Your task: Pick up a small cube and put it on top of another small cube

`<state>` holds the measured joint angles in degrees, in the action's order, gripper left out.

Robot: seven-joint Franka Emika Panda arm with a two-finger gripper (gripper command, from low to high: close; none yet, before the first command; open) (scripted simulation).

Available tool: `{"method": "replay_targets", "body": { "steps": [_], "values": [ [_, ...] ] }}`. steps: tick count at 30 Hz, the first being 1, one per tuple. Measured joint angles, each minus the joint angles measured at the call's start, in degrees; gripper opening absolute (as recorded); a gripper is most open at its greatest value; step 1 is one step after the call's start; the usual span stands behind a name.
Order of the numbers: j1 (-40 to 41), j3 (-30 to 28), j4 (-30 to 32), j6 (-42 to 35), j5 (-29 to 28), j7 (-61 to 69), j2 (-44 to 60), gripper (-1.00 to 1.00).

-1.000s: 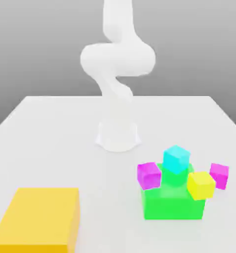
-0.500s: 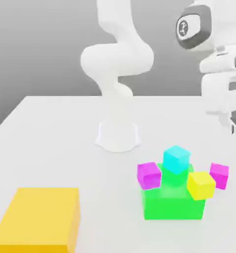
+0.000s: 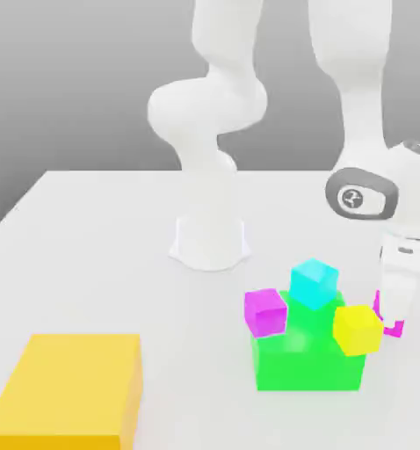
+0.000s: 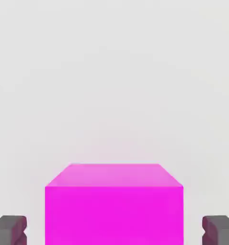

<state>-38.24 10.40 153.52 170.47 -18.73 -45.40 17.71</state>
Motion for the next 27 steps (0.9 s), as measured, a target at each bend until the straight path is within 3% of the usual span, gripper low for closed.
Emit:
{"method": "replay_targets", "body": {
  "steps": [5,11,21,25,26,27],
  "values": [
    [-0.2,-0.2,0.0,0.1,-0.2,-0.2,0.1,-1.00],
    [4.5,7.3,2.4,-8.4,12.2,9.1,-11.2,-1.00],
    [15.0,-2.4,-5.0,-31.5,20.5,27.4,-27.2,-1.00],
    [16.0,-3.2,-3.9,-25.2,19.8,27.9,-22.0,-1.00],
    [16.0,-3.2,-3.6,-23.6,19.5,27.8,-20.7,1.00],
    [16.0,-3.2,-3.6,-23.6,19.5,27.8,-20.7,1.00]
  ]
}}
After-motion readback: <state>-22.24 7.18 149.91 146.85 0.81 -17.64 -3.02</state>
